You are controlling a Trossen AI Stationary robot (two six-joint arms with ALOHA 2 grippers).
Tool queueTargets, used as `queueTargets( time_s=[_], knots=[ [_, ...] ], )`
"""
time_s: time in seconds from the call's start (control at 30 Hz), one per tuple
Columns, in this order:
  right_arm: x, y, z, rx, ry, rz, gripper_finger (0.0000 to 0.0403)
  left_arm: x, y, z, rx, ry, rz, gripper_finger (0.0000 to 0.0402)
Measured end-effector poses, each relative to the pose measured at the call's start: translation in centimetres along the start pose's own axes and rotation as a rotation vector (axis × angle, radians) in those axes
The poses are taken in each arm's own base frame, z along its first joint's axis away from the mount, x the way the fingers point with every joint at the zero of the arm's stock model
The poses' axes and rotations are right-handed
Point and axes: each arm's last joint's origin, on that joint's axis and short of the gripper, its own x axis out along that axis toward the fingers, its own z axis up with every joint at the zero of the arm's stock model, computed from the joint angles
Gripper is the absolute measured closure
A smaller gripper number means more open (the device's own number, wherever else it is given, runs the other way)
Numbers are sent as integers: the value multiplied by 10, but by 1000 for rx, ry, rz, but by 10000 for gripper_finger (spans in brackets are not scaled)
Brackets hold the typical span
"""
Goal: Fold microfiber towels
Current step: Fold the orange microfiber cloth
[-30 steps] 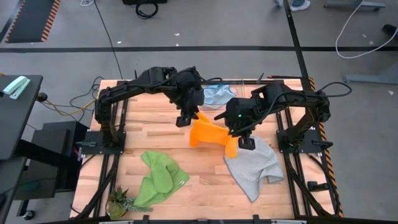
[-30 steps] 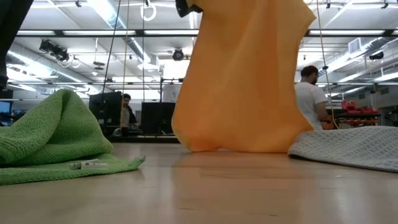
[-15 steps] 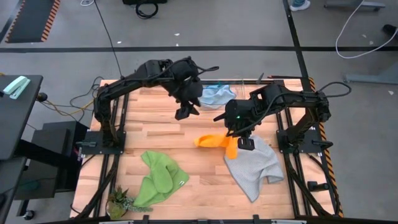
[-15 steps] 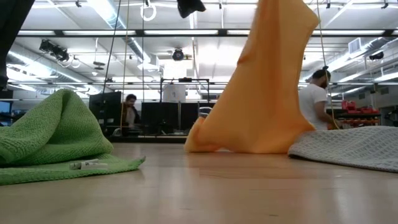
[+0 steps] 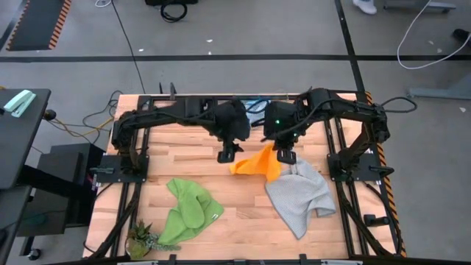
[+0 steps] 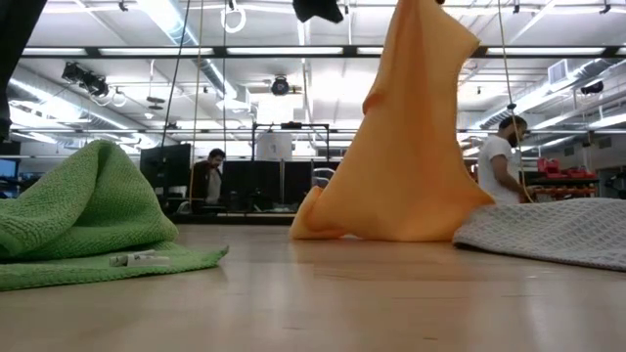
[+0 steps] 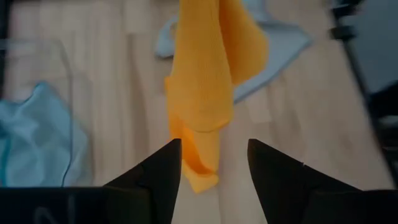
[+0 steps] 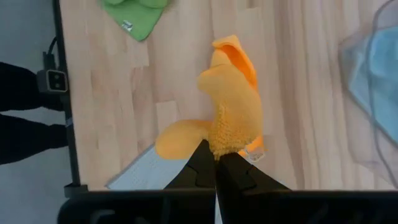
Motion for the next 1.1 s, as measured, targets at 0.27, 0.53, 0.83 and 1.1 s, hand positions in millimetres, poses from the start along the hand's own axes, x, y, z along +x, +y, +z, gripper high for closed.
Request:
queueTargets(
  time_s=[0.27, 0.53, 0.83, 1.1],
  knots=[
    [-16, -21, 5, 1, -73, -16, 403, 30, -12, -2, -75, -17, 99, 212],
    [-24, -37, 8, 28, -107, -6, 403, 39, -9, 3, -190, -116, 152, 218],
    [-26, -43, 10, 14, -138, 30, 403, 50, -13, 8, -229, -153, 259, 223],
    [-26, -45, 10, -1, -139, 41, 403, 62, -15, 7, -264, -133, 323, 227]
  ],
)
